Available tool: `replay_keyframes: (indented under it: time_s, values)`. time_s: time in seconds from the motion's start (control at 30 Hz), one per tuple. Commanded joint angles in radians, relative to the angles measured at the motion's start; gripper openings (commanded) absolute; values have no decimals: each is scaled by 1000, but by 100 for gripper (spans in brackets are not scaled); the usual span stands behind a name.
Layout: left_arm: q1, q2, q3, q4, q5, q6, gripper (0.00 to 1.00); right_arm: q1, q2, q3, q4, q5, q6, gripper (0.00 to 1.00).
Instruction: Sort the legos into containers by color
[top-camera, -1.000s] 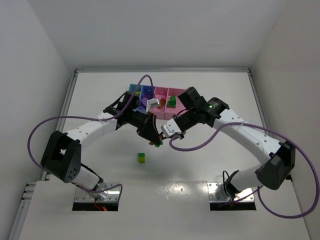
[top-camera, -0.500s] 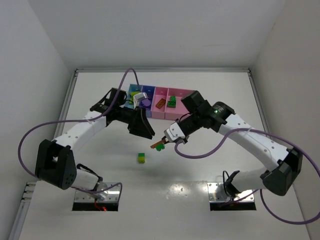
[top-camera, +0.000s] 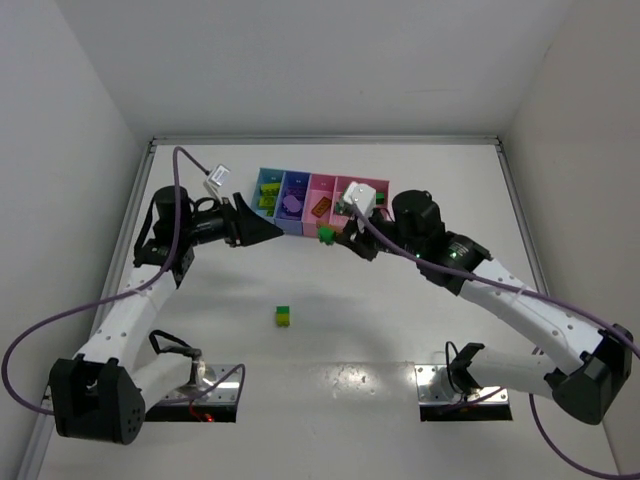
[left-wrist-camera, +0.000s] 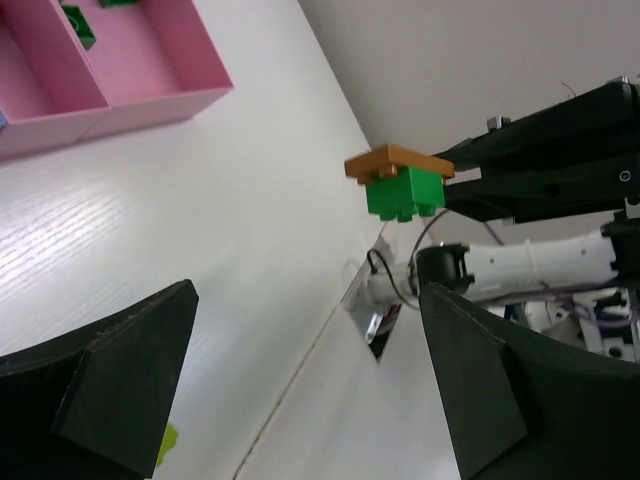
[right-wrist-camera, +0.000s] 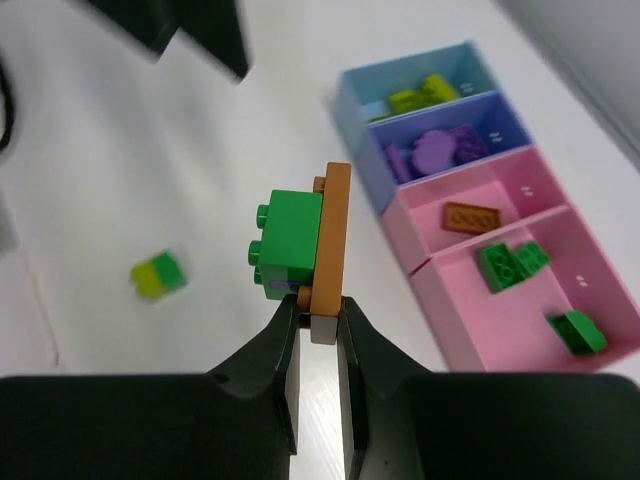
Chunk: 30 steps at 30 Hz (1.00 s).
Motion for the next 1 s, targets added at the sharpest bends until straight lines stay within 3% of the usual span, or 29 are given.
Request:
replay_keyframes:
  time_s: [0.0,0.13,0.43,0.8,0.97]
  values:
    - [-50,-12,-9,164,-174,-215,100,-4,20,28,219,264,269,0]
    - [-59,53,-22,284,-199,-324,96,7,89,81,265,362,335,0]
    - [-68,146,-2,483,-188,-465,91,45,109,71,359,289,327,0]
    - [-120,193,20,609,-130,-571,88,67,173,90,409,278,327,0]
    - [-130,204,30,629,-119,-591,78,76,204,108,409,278,346,0]
